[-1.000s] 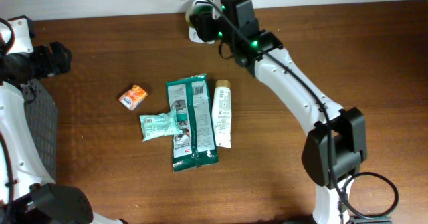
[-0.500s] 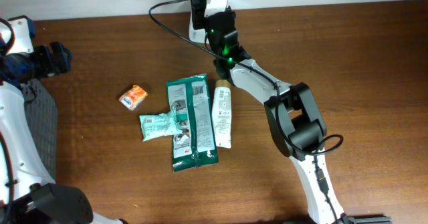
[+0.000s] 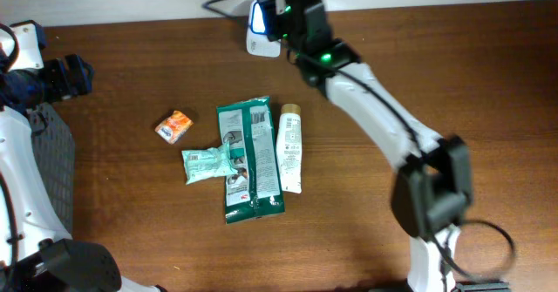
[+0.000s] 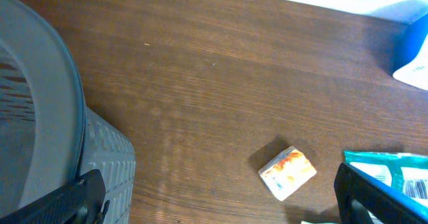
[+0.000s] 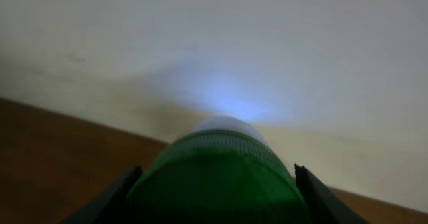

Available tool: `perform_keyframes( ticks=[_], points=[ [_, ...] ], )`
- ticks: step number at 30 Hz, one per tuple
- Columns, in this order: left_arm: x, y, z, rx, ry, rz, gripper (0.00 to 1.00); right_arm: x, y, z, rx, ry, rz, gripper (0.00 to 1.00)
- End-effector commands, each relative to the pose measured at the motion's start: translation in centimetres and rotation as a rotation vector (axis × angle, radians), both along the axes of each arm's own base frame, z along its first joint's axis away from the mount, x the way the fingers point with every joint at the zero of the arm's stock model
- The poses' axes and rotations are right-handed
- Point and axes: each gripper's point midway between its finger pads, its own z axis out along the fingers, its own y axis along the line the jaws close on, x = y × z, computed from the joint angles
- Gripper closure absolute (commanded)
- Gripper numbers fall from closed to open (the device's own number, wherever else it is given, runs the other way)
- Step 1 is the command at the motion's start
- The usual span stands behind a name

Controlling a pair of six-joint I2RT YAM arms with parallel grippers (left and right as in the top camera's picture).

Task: Scan the item barcode
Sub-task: 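Place the jar at the right side of the table and release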

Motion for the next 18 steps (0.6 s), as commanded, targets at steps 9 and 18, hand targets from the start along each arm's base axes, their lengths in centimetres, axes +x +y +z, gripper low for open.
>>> perform_keyframes(
  ticks=[9,18],
  points=[
    [0.0,0.4,0.8,0.002,-0.019,0.015,0.01,-8.1,-14.9,-12.7,-0.111,0.747,-0.174,0.45],
    [0.0,0.4,0.8,0.002,-0.019,0.015,0.01,-10.3,-26.2,-20.6,-0.068,1.032,-0.385,0.45]
  ],
)
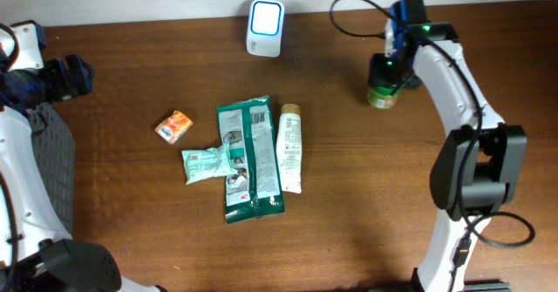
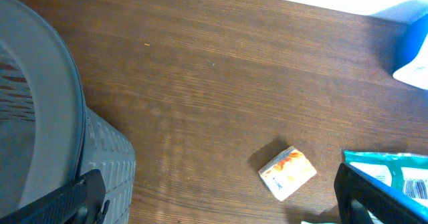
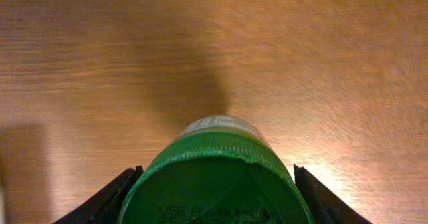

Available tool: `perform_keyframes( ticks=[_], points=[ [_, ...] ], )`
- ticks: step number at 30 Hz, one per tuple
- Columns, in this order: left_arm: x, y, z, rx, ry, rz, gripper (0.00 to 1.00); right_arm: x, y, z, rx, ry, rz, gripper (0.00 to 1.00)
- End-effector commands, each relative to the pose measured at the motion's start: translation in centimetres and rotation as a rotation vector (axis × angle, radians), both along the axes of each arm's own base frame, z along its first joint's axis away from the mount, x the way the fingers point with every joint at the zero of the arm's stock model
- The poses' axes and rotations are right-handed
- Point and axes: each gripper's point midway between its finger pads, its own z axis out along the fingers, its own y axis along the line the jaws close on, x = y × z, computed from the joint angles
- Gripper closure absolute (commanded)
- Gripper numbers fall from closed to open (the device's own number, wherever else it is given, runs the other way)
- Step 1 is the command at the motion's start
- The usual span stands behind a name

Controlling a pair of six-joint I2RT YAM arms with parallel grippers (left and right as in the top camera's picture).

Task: Scan the item barcode
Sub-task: 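Place the jar at the right side of the table and release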

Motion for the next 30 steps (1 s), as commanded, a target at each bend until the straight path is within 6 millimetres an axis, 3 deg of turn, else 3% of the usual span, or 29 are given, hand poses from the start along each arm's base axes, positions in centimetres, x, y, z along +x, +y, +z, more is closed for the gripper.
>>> perform_keyframes(
  ticks=[1,4,16,18,19,21,23,27,30],
  points=[
    [0.0,0.4,0.7,0.003,-0.018,0.015,0.01,-0.4,-2.6,-2.6,0.009,0.062,-0.063,0.45],
    [0.0,0.4,0.7,0.003,-0.018,0.015,0.01,-0.7,-4.3,-4.4,0.012,0.098,-0.100,0.46],
    [0.0,0.4,0.7,0.002,-0.018,0.015,0.01,-2.6,-8.5,-4.7,0.004,0.154,-0.191,0.45],
    [0.0,0.4,0.7,0.002,-0.018,0.015,0.01,-2.5,-8.0,-4.7,0.032,0.150,-0.184,0.23],
    [0.0,0.4,0.7,0.003,-0.018,0.015,0.01,-2.4,-7.6,-4.6,0.054,0.146,-0.179,0.07],
    [0.0,0.4,0.7,0.003,-0.018,0.015,0.01,-2.1,-7.4,-4.3,0.068,0.135,-0.176,0.02],
    [0.0,0.4,0.7,0.003,-0.018,0.015,0.01,-1.7,-7.0,-3.2,0.091,0.118,-0.170,0.02],
    [0.0,0.4,0.7,0.003,-0.018,0.015,0.01,-0.9,-5.5,2.5,0.175,0.019,-0.140,0.02],
    [0.0,0.4,0.7,0.003,-0.018,0.015,0.01,-1.3,-1.3,7.5,0.354,-0.039,-0.062,0.02]
  ],
)
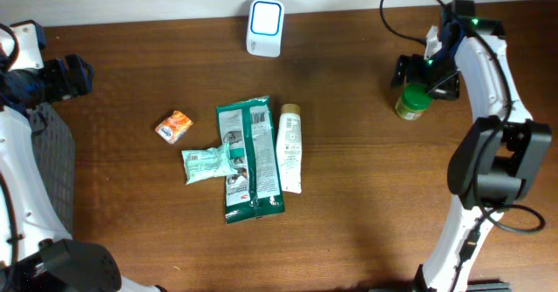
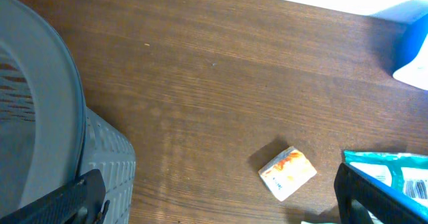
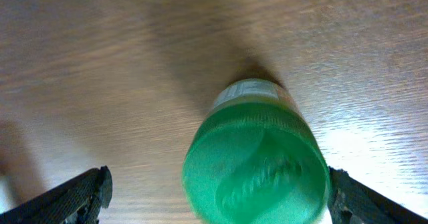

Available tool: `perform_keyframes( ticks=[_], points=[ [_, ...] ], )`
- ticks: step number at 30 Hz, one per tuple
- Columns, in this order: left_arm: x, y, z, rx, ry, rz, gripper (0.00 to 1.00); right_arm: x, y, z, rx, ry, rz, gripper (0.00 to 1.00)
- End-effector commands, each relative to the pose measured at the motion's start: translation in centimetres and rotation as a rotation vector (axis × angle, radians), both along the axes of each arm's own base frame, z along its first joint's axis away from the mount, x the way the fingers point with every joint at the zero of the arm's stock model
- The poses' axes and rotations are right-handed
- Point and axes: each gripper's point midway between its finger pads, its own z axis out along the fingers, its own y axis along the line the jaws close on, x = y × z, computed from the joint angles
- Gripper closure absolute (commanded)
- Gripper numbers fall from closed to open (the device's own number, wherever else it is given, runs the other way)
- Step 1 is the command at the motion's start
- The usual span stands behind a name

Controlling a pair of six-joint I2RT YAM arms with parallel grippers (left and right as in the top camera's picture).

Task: Scan the item barcode
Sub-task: 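Place the jar at the right side of the table and release, then reach to the white tube and grasp it with the right gripper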

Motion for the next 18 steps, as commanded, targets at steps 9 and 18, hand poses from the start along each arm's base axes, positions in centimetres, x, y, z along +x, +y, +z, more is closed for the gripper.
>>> perform_keyframes(
  ticks=[9,18],
  points=[
    [0.0,0.4,0.7,0.002,-0.018,0.016,0.01,-2.0,18.8,2.7,0.274,-0.061,0.356,0.02],
    [0.0,0.4,0.7,0.002,-0.018,0.015,0.01,-4.6,21.8,-2.9,0.282,0.034,0.417,0.02]
  ],
)
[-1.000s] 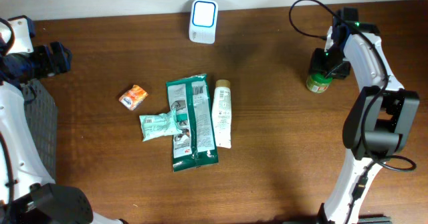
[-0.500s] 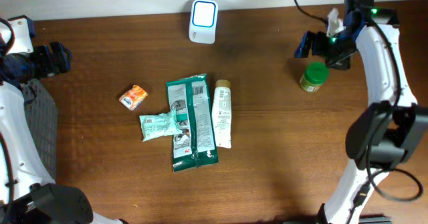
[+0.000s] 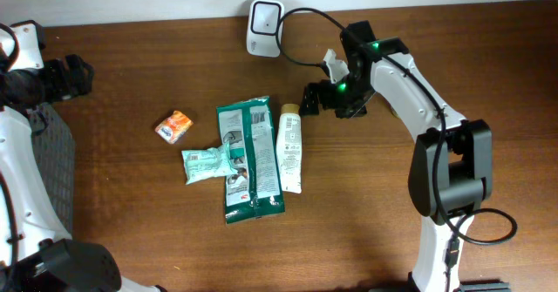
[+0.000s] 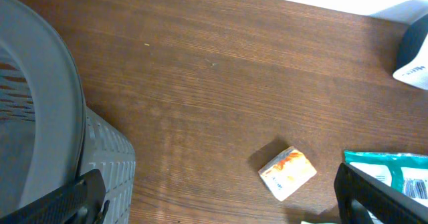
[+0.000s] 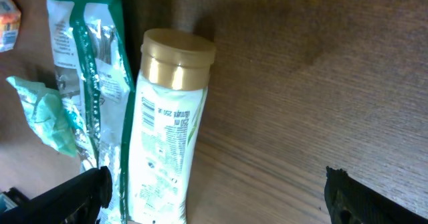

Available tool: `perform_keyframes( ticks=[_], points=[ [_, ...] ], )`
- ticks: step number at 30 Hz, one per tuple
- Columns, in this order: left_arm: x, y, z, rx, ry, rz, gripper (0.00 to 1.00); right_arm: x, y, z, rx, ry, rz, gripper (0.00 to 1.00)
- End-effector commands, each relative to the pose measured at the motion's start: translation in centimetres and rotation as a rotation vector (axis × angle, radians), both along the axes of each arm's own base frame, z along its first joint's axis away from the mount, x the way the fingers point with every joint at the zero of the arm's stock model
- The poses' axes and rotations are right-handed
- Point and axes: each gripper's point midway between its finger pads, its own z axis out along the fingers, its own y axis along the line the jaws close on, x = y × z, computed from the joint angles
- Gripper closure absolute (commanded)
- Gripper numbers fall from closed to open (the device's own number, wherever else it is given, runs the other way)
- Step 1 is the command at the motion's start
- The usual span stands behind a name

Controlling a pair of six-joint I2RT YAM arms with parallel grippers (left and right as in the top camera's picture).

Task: Scan the item barcode
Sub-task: 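Reach to the white tube and grasp it with the right gripper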

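A white scanner (image 3: 264, 16) stands at the table's back edge, and its corner shows in the left wrist view (image 4: 413, 63). A white tube with a gold cap (image 3: 289, 148) lies mid-table beside a green pouch (image 3: 250, 157). My right gripper (image 3: 309, 98) hovers open just right of the cap. The right wrist view shows the tube (image 5: 166, 144) and pouch (image 5: 87, 83) below the empty gripper (image 5: 214, 204). The green-lidded jar is out of view. My left gripper (image 3: 74, 74) is open and empty at the far left (image 4: 221, 204).
An orange packet (image 3: 174, 125) (image 4: 287, 172) and a teal wipe pack (image 3: 207, 164) lie left of the pouch. A grey basket (image 4: 40, 117) stands at the table's left edge under the left arm. The right arm spans the table's right middle.
My right gripper was open over the green jar at the table's right; now it is open by the tube's gold cap. The scanner's blue glow is gone. The left arm is unchanged.
My right gripper first held the green jar up at the lit scanner. Then it held the jar over the table's right side. Later it stood open with the jar on the table there. Now it hovers empty over the tube.
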Motion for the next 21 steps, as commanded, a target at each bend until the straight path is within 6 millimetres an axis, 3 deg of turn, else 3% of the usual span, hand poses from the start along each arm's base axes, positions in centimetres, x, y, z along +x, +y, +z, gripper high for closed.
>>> perform_keyframes(
  ticks=[1,9,16,21],
  points=[
    [0.0,0.4,0.7,0.002,-0.018,0.015,0.01,-0.6,0.1,-1.4,-0.010,0.031,-0.007,0.02],
    [0.0,0.4,0.7,0.002,-0.018,0.016,0.01,-1.1,0.6,-1.8,0.019,0.066,-0.037,0.01],
    [0.0,0.4,0.7,0.002,-0.018,0.015,0.01,-3.6,4.9,-4.1,0.029,0.084,0.025,0.01],
    [0.0,0.4,0.7,0.002,-0.018,0.015,0.01,-4.1,5.7,-4.2,0.042,0.100,0.021,0.02]
  ],
)
